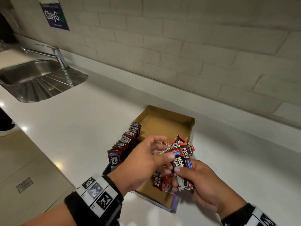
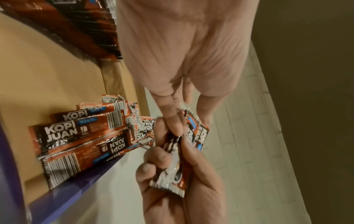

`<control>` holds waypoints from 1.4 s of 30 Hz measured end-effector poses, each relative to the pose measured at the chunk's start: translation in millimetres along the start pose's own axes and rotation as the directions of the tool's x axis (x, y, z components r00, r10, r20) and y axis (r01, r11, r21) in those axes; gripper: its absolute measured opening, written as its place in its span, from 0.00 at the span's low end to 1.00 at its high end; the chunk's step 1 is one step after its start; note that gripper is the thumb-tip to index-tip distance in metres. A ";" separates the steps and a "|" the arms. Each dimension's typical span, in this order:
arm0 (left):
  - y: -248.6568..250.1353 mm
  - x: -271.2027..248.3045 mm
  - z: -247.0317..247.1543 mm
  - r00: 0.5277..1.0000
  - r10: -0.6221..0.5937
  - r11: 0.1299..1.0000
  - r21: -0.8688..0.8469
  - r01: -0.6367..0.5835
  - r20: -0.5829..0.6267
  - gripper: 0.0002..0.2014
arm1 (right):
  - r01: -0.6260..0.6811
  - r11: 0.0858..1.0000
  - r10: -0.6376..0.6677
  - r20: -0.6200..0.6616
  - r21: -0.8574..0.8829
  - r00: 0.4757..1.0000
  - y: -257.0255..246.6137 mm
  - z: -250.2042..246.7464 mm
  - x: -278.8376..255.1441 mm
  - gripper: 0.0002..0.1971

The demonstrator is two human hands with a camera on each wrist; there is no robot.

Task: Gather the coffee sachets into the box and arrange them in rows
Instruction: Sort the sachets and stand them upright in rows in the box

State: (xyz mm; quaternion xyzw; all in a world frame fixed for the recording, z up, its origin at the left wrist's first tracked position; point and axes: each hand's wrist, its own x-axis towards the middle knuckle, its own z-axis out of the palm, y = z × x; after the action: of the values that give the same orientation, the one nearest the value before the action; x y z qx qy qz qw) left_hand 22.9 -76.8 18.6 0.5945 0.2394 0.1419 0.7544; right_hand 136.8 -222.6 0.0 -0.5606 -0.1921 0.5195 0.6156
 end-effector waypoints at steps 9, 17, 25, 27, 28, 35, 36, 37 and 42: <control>5.8 -13.1 -27.6 0.997 0.058 0.949 0.312 -0.041 -0.043 0.10 | -0.030 0.988 0.027 -0.023 -0.149 0.999 5.3 13.9 3.0 0.13; 28.1 -28.7 -72.0 0.962 0.161 0.967 0.229 -0.109 -0.222 0.07 | 0.050 0.972 -0.064 -0.052 -0.231 0.997 -10.4 52.8 10.9 0.05; 63.0 -30.6 -146.4 0.934 0.260 0.958 0.185 -0.219 -0.245 0.11 | 0.104 0.915 -0.179 -0.161 -0.389 0.971 -2.9 86.8 43.8 0.12; 70.0 -31.4 -165.1 0.936 0.275 0.939 0.272 -0.211 -0.220 0.10 | 0.086 0.924 -0.180 -0.226 -0.372 0.957 7.0 87.0 50.4 0.07; 71.0 -32.1 -171.3 0.944 0.265 0.914 0.362 -0.182 -0.194 0.08 | 0.072 0.930 -0.172 -0.254 -0.359 0.952 11.3 87.2 52.5 0.03; 29.5 -26.4 -178.5 0.991 0.133 0.592 0.804 -0.061 -0.022 0.07 | -0.040 0.965 -0.063 -0.377 -0.261 0.924 36.2 94.0 63.2 0.04; 23.1 -24.3 -178.4 0.994 0.112 0.577 0.815 -0.058 -0.009 0.07 | -0.050 0.966 -0.054 -0.385 -0.254 0.921 37.4 95.8 63.0 0.04; 17.9 -22.0 -178.0 0.995 0.095 0.572 0.818 -0.057 0.003 0.07 | -0.055 0.967 -0.048 -0.389 -0.248 0.920 38.5 96.0 62.8 0.04; 6.2 -11.5 -174.6 0.995 0.090 0.507 0.858 -0.079 0.038 0.06 | -0.090 0.968 -0.009 -0.393 -0.232 0.920 38.5 97.0 59.0 0.03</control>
State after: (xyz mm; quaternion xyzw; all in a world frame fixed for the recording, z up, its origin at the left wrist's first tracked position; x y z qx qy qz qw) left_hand -78.9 63.8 -4.4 0.8996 0.2532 0.0450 0.3528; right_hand 63.8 -131.0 -25.8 -0.7286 -0.1165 0.3823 0.5563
